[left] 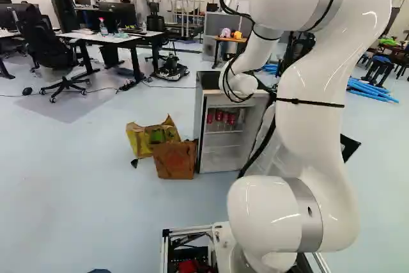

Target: Grab a drink from the fridge

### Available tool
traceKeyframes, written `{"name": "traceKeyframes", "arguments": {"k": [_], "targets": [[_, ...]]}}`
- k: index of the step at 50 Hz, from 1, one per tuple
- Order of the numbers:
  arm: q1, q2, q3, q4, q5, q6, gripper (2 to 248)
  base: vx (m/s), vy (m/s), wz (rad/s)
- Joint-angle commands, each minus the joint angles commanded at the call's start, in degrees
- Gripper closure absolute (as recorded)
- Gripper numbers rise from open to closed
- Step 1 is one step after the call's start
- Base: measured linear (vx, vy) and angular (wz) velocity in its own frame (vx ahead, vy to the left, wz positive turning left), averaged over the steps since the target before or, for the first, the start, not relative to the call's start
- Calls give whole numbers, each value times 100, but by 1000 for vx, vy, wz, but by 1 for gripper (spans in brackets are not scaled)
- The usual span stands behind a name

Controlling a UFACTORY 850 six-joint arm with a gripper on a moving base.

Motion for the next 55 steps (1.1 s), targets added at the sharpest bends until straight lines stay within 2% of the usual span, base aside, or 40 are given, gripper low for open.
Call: {"name": "traceKeyframes", "arguments": {"k": [4,5,9,10,15,16,28,55], "targets": [[0,0,0,0,0,0,94,0,0,0],[0,0,0,0,0,0,59,0,0,0],[0,0,0,0,0,0,59,0,0,0],[0,0,0,0,0,0,22,0,0,0],[0,0,0,0,0,0,22,0,0,0],[0,0,0,0,0,0,3,0,0,0],[0,95,120,0,0,0,3,0,0,0],[-31,781,965,0,0,0,3,0,0,0]]}}
